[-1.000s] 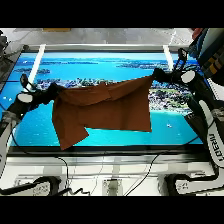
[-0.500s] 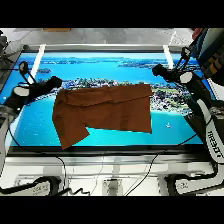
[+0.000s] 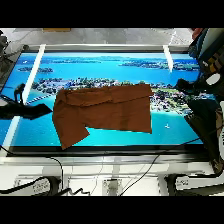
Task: Fold the clothes and pants, and hang the long-sleeved shirts on hangers.
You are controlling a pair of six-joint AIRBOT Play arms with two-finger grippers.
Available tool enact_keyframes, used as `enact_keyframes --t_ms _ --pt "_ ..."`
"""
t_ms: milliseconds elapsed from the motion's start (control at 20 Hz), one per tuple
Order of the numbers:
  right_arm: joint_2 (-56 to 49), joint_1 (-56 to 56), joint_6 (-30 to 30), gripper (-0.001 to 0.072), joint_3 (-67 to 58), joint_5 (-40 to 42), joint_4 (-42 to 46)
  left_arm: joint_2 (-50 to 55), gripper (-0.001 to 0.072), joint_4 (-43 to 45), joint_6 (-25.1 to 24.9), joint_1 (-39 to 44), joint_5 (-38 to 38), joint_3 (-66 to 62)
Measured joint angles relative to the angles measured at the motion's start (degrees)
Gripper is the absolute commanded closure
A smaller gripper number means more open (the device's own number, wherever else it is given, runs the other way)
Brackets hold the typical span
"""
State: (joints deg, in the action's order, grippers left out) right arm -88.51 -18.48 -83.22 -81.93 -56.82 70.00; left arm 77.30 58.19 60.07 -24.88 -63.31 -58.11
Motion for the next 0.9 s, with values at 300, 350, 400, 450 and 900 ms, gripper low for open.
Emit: enact_keyframes --t_ms 300,350,400,450,900 --pt "0.0 -1.84 5.14 0.0307 0.0 -9.49 0.15 5.79 0.0123 -3.74 -2.08 -0.98 3.43 4.72" --pt "0.0 -1.9 5.44 0.0307 0.0 -10.32 0.13 6.73 0.0124 -4.61 -2.23 -1.01 4.68 4.96" --pt "0.0 -1.97 5.73 0.0308 0.0 -11.34 0.13 7.58 0.0126 -5.62 -2.43 -1.05 5.73 5.14" --pt "0.0 -2.01 5.92 0.0308 0.0 -12.11 0.11 8.26 0.0136 -7.1 -2.93 -1.07 6.36 5.2" --pt "-0.09 -3.45 14.69 0.033 9.97 -27.56 -3.3 11.13 0.0689 -16.76 -11.96 0.94 11.17 5.6"
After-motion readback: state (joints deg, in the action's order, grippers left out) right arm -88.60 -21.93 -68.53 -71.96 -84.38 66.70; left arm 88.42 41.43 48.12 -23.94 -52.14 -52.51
